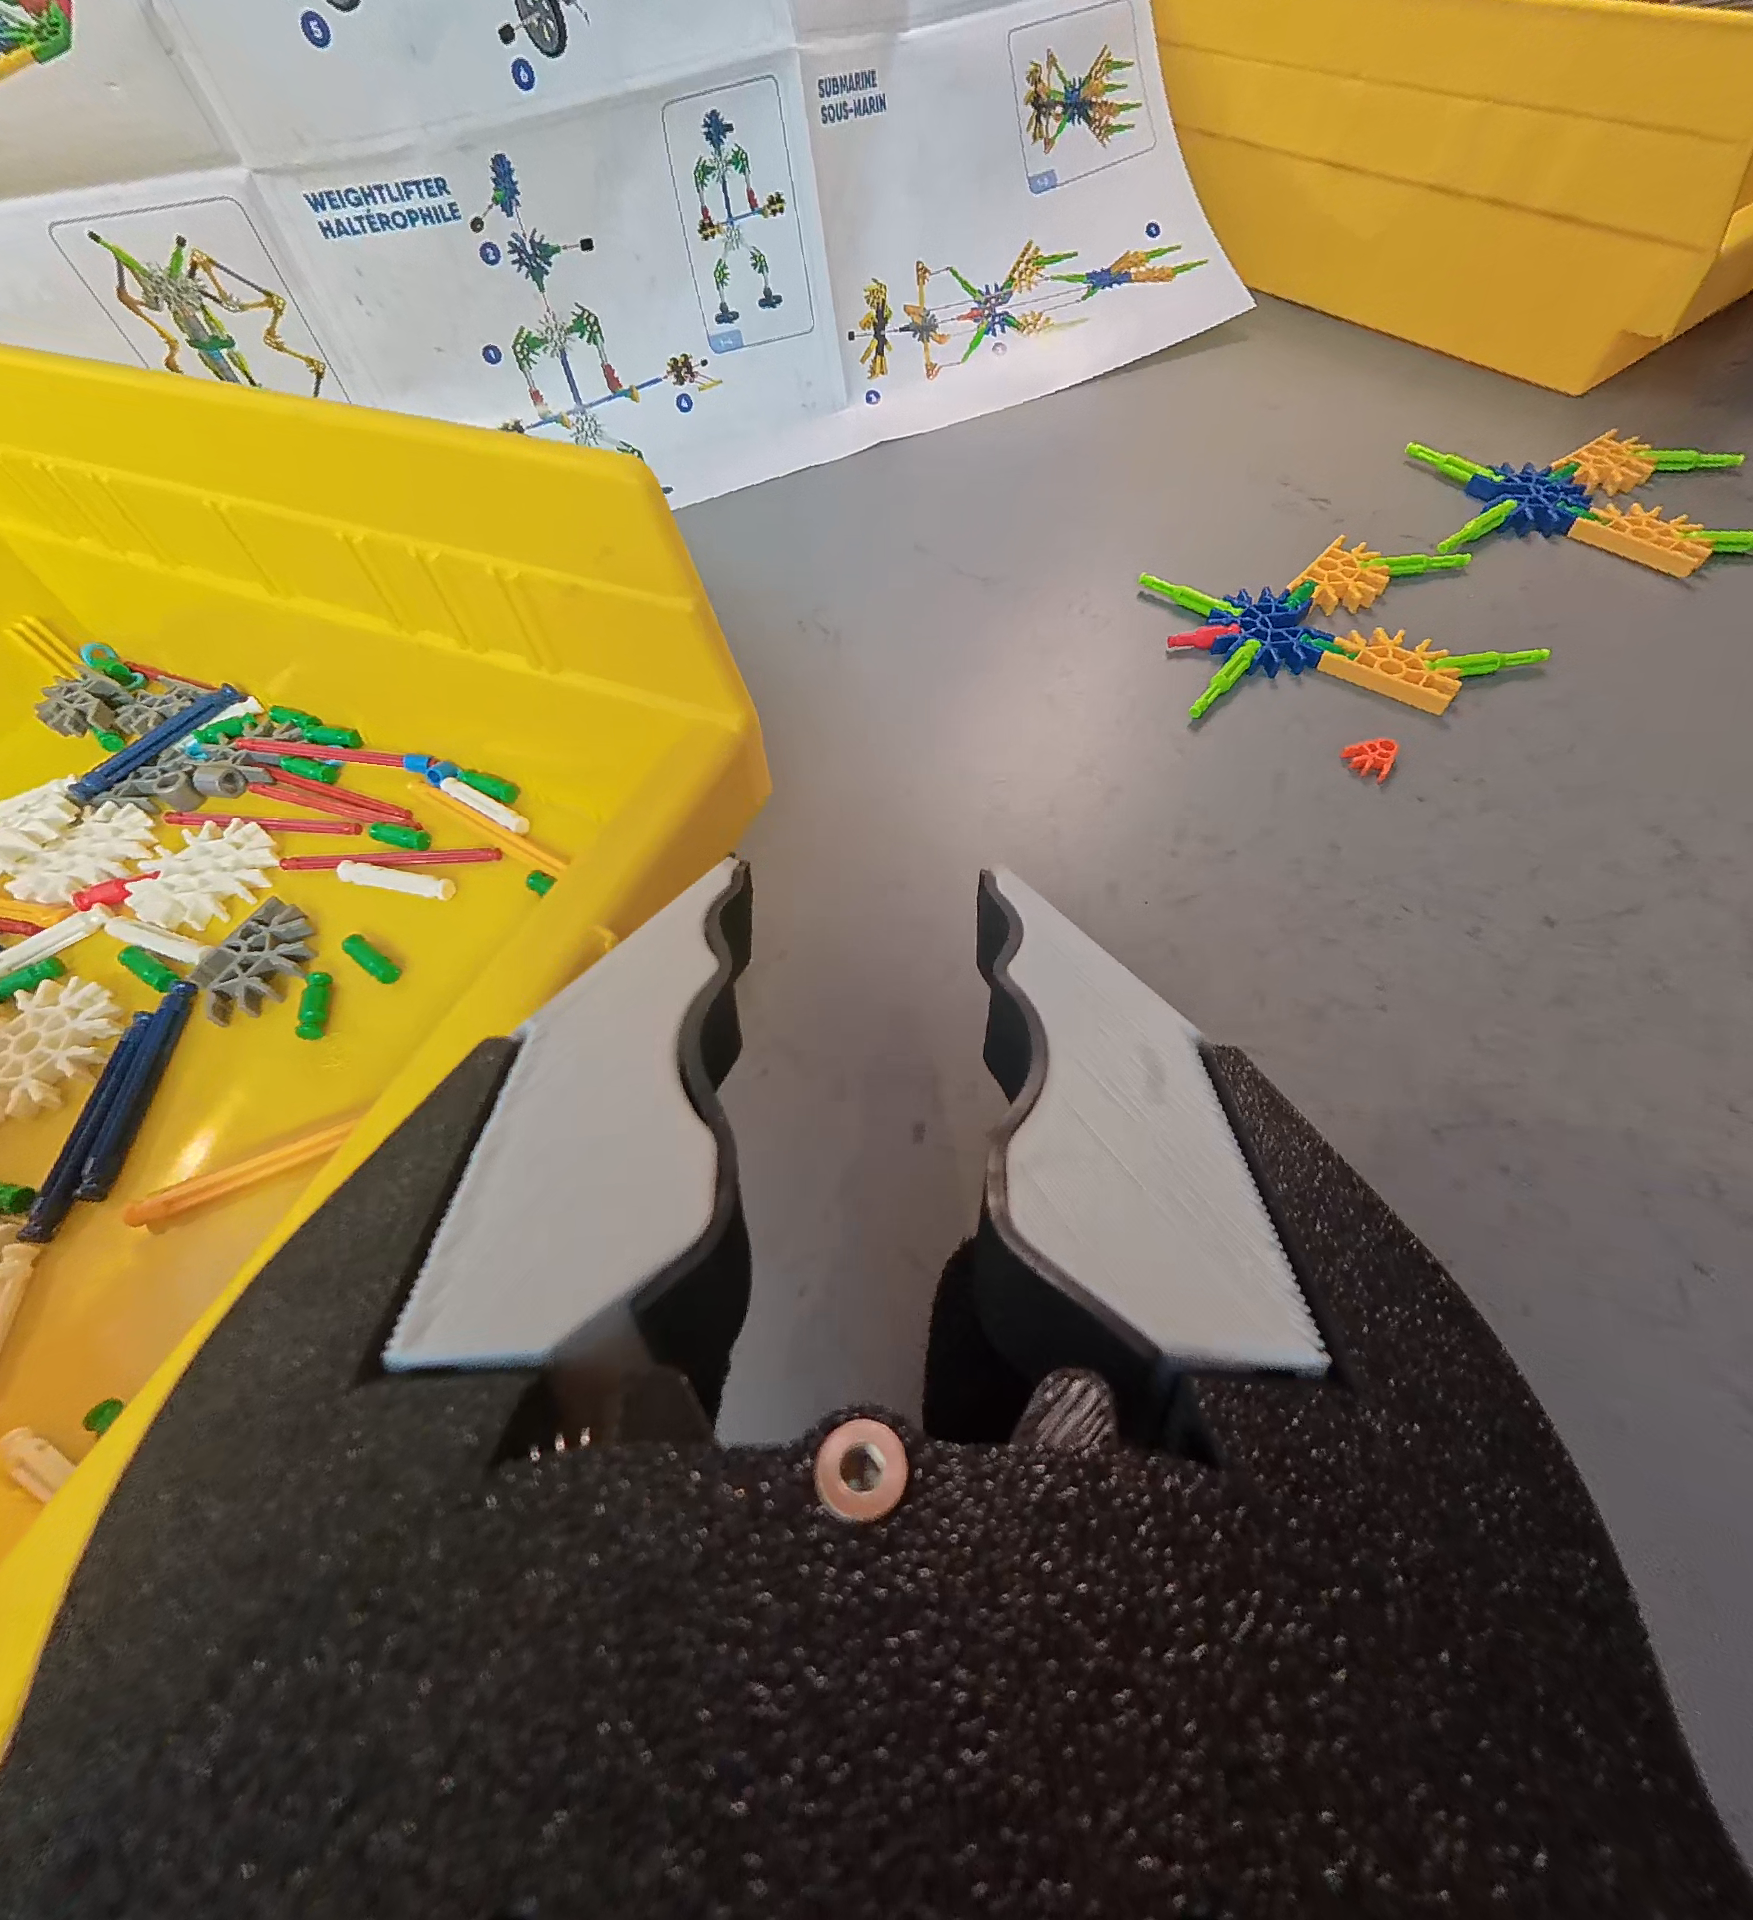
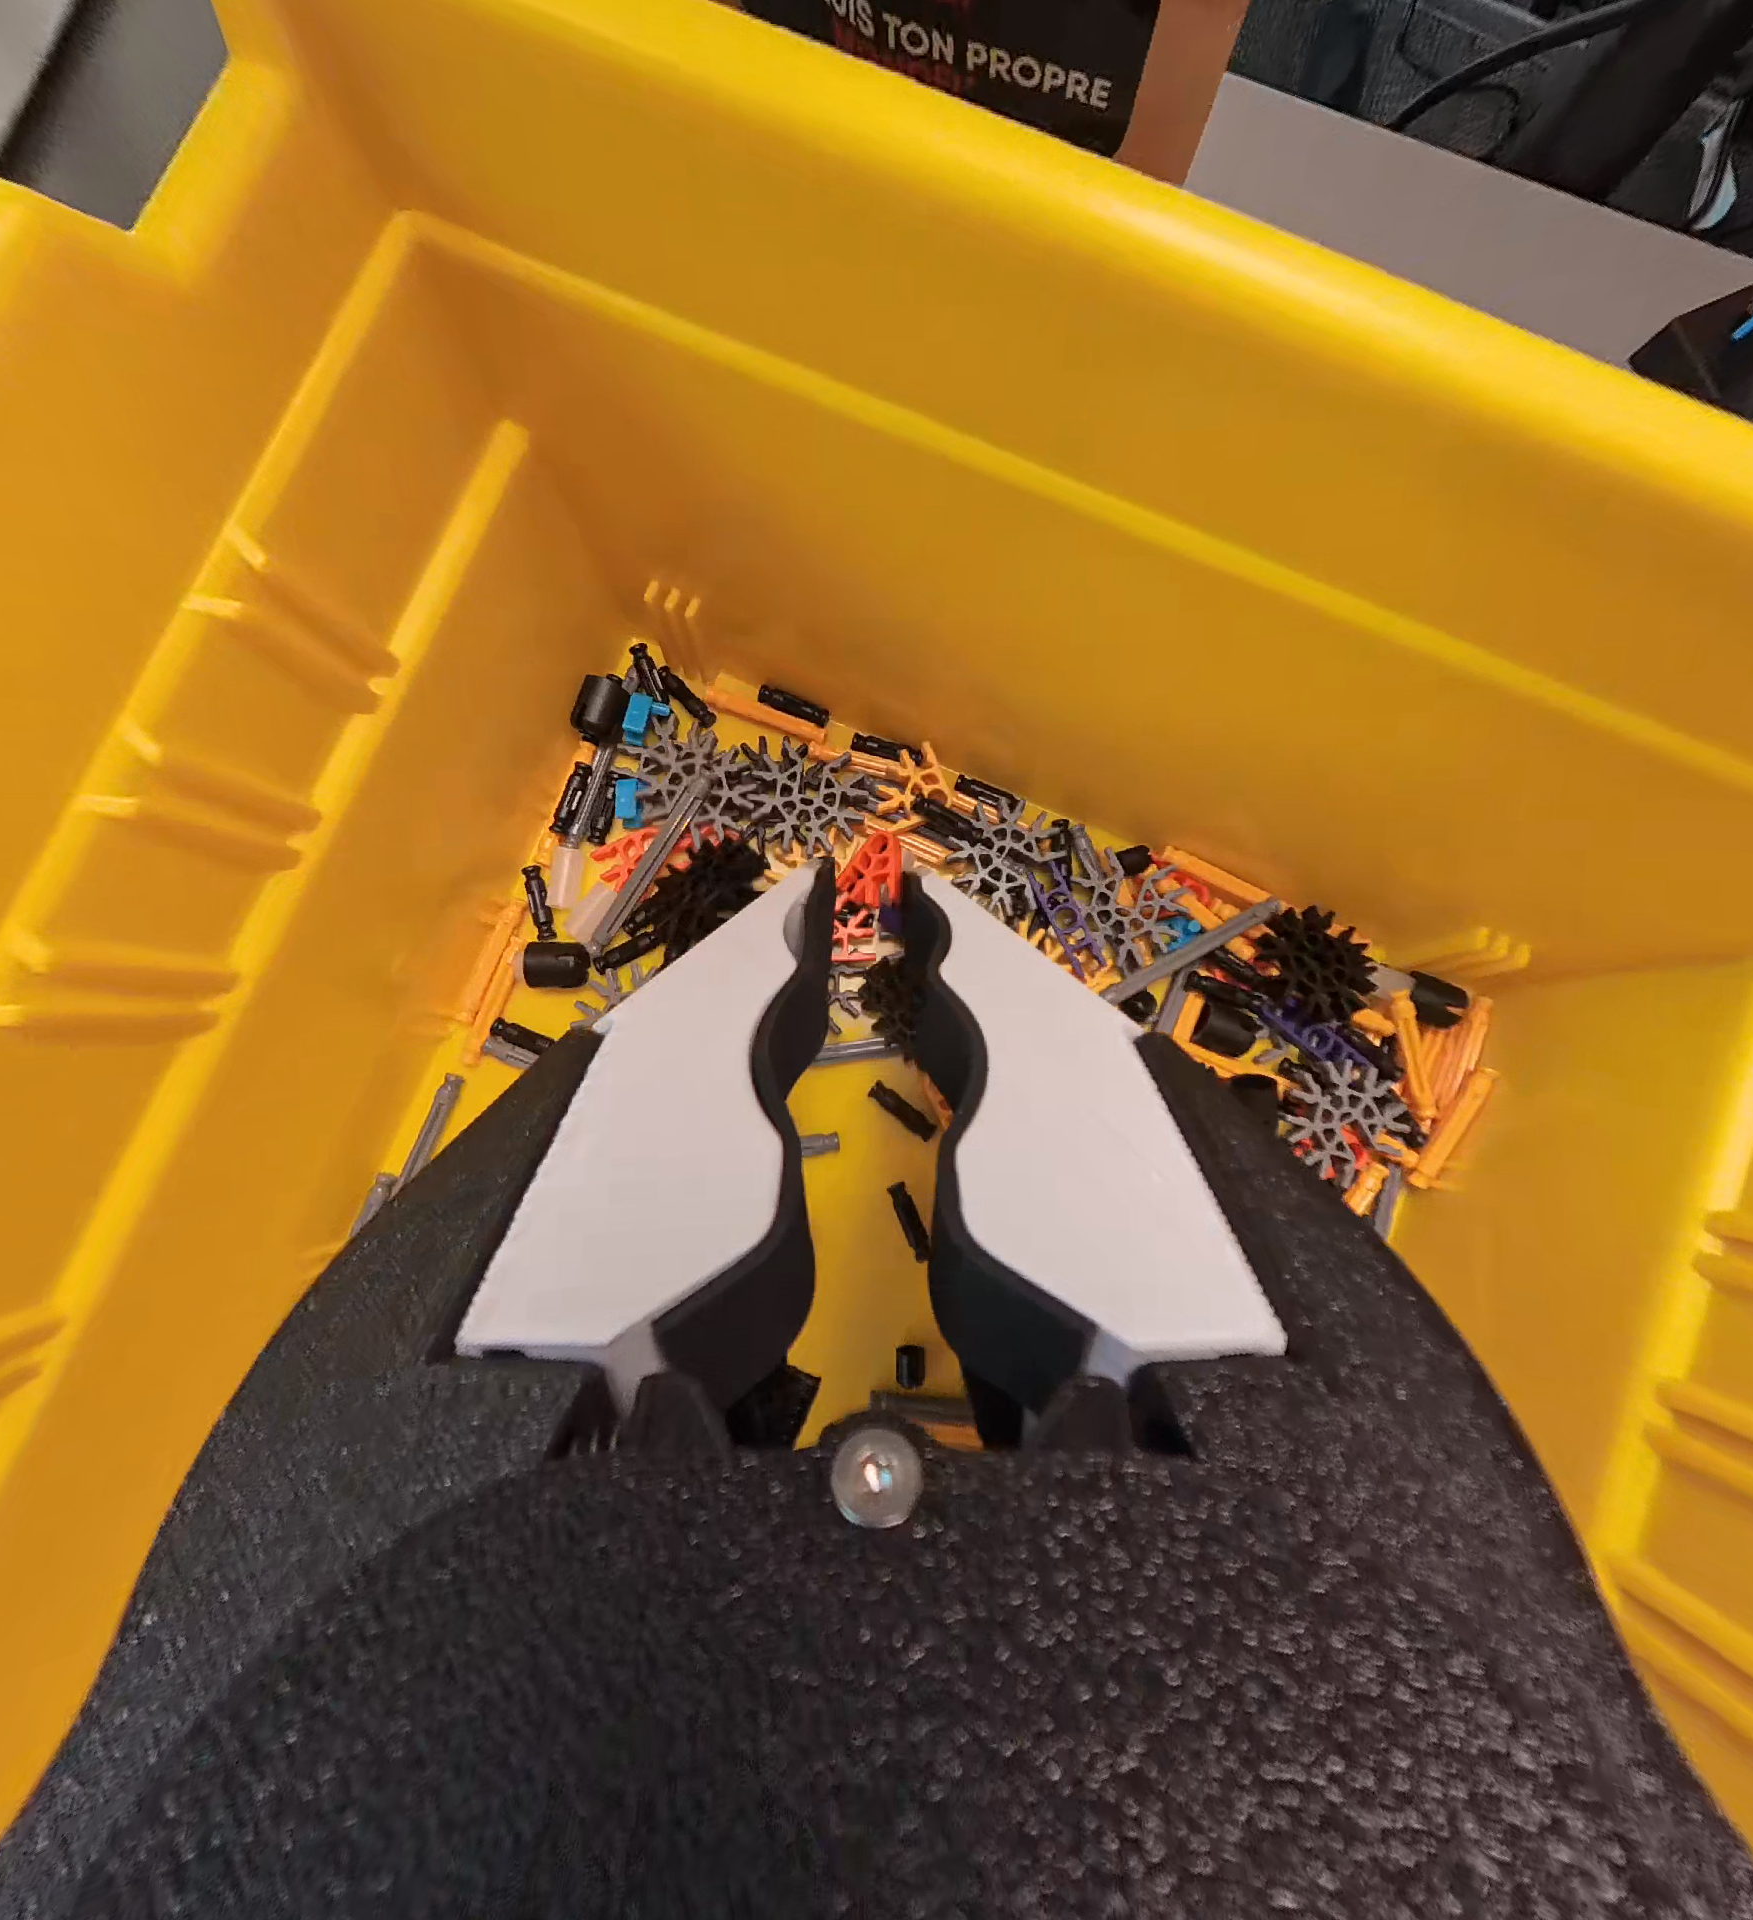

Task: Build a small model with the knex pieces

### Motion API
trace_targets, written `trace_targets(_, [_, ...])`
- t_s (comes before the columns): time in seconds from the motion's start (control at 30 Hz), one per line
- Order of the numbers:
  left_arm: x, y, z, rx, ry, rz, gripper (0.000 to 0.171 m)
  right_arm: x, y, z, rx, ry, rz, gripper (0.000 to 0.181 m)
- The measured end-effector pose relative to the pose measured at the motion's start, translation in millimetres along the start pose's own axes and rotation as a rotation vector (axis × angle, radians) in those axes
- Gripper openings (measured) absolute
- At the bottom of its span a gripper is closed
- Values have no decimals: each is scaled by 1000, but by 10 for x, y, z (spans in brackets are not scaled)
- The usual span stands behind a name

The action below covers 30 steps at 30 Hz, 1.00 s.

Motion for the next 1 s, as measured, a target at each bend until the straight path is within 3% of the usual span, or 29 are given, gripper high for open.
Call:
trace_targets(0.23, [16,-30,-26,11,2,10,43,0,-15,-130,42,10,-35,1])
trace_targets(0.43, [28,-57,-45,23,7,11,43,-358,-221,-881,286,-104,-86,1])
trace_targets(0.57, [59,-53,-29,17,16,20,43,-1293,-221,-1715,448,-379,-223,1])
trace_targets(0.67, [75,-60,-30,17,20,25,43,-2299,245,-2072,365,-639,-396,1])
trace_targets(0.77, [104,-62,-34,11,30,27,44,-3077,886,-2036,216,-746,-566,1])
trace_targets(0.83, [123,-72,-45,12,35,31,44,-3397,1171,-1958,155,-778,-589,1])
trace_targets(1.0, [185,-87,-58,11,72,37,48,-3646,1440,-1778,144,-669,-675,1])
Point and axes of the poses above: each gripper's, where its closed fingertips meet, z out along the fingers, y out of its underside, x = y × z across the jaws, the point moved 3 cm from there along -z, back along the fingers, and after that the axes turned 7 degrees about y, right-handed, at the moved point
